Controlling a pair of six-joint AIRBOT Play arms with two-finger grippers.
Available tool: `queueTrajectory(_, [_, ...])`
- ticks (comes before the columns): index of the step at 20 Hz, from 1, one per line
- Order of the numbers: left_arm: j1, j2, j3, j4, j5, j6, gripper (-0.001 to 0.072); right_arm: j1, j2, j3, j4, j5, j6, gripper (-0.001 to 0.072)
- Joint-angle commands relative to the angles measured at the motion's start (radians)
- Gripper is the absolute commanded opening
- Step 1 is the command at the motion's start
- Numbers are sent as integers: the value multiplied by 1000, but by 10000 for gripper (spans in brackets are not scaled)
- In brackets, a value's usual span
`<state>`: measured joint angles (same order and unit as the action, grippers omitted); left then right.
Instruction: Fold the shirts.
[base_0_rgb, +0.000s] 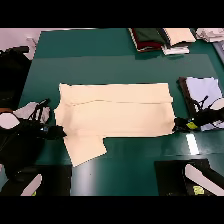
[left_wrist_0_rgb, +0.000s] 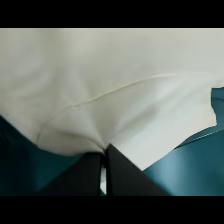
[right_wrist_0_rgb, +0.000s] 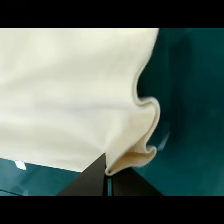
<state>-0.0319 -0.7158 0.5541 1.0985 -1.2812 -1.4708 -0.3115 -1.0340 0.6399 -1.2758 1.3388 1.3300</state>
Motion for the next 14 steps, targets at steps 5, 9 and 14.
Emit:
queueTrajectory(5, [1, 157, 61, 68, -251, -67, 23, 80, 243, 104, -161, 134, 15, 16])
queueTrajectory(9, [1, 40, 179, 72, -92, -4, 23, 81, 167, 243, -157, 93, 16, 16])
queueTrajectory(14, [1, -282, 396, 183, 89, 48, 25, 82, -84, 451, -80, 20, 15, 16])
